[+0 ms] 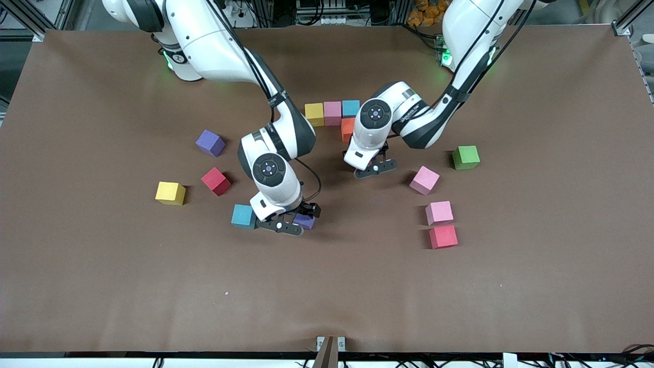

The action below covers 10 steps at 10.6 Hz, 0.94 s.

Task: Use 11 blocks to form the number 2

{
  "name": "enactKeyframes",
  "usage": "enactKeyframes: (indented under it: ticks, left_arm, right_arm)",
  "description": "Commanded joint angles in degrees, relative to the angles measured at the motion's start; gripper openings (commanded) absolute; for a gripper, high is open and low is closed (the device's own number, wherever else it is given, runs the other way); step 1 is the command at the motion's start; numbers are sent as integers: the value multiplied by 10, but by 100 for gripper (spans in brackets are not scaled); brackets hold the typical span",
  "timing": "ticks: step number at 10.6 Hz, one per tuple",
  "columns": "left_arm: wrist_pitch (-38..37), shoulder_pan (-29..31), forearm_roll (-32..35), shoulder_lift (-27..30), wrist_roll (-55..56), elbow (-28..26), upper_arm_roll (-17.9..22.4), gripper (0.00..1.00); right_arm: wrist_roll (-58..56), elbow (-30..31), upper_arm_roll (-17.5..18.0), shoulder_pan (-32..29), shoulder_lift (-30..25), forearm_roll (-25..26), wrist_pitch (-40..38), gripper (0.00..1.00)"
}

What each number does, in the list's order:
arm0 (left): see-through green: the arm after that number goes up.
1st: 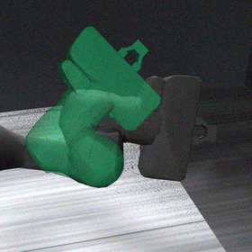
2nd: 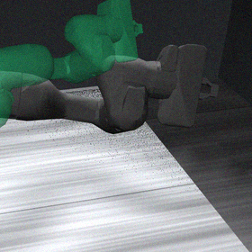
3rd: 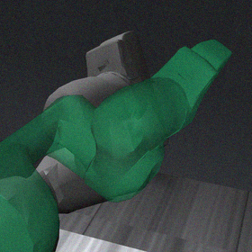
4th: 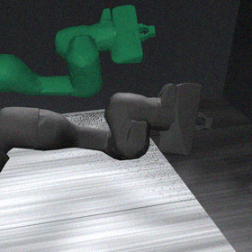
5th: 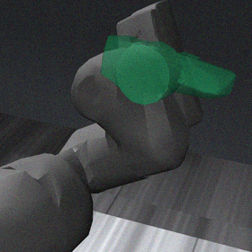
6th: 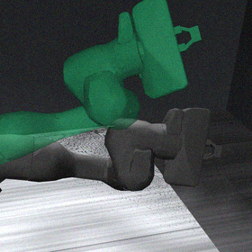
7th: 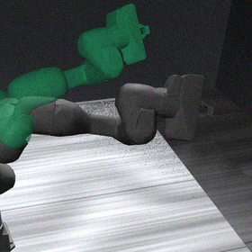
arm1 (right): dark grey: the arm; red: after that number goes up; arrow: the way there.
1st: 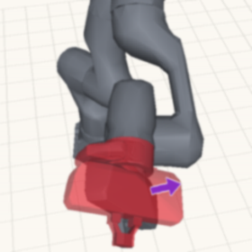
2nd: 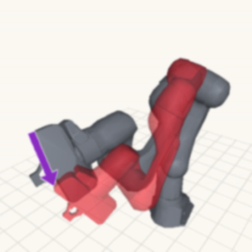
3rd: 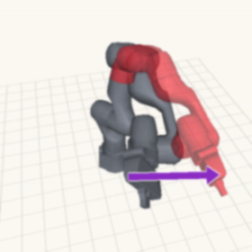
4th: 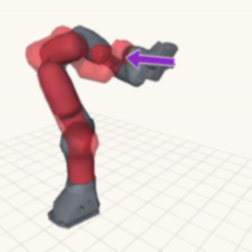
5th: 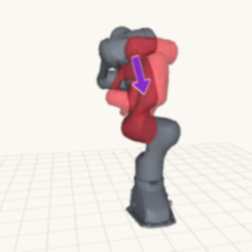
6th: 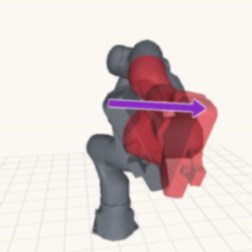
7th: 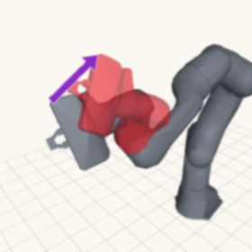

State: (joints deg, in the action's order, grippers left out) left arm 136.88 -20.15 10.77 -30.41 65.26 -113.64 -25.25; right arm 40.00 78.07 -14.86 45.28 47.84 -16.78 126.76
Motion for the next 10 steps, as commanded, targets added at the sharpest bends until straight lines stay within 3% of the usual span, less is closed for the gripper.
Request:
enactKeyframes:
  ticks: [1, 10]
  left_arm:
    - [74, -1, 15, 11, 0, -49, 2, 45]
    - [81, -1, 20, 7, -25, -57, -28, 46]
  right_arm:
    - [15, -30, 11, -14, 23, 1, 1, 100]
    - [84, -64, 18, -15, 65, 0, 21, 100]
